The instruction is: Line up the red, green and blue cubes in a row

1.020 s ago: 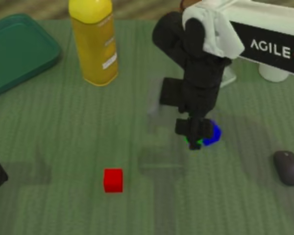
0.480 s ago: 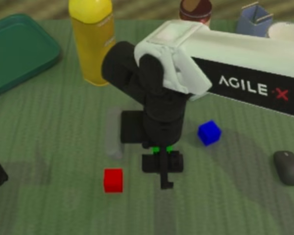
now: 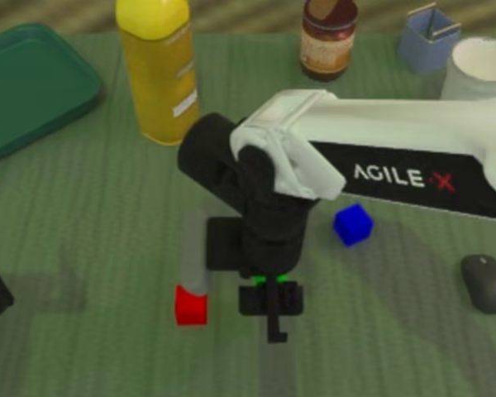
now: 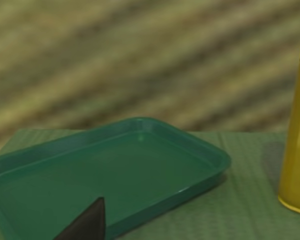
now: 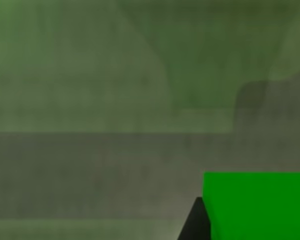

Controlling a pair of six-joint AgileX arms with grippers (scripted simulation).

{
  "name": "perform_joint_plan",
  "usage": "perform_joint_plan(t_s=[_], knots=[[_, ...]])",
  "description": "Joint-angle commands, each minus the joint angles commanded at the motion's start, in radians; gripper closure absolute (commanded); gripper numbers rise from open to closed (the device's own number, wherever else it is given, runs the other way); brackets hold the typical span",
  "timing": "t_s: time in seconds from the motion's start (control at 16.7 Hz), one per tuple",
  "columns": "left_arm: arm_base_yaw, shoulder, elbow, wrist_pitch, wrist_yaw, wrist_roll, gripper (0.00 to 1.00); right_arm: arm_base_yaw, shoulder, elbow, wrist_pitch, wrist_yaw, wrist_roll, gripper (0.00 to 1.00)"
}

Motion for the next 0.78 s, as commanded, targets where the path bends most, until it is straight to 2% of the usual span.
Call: perform_joint_plan(t_s=[0.36,0.78], knots=[[0.0,0.0,0.0,0.0,0.0,0.0,0.0,0.003,0.016,-0.042,0.048,0.001,-0.002,1.0],[0.0,0.0,0.0,0.0,0.0,0.0,0.0,0.003,0.016,-0.042,0.048,0.001,-0.002,0.47]])
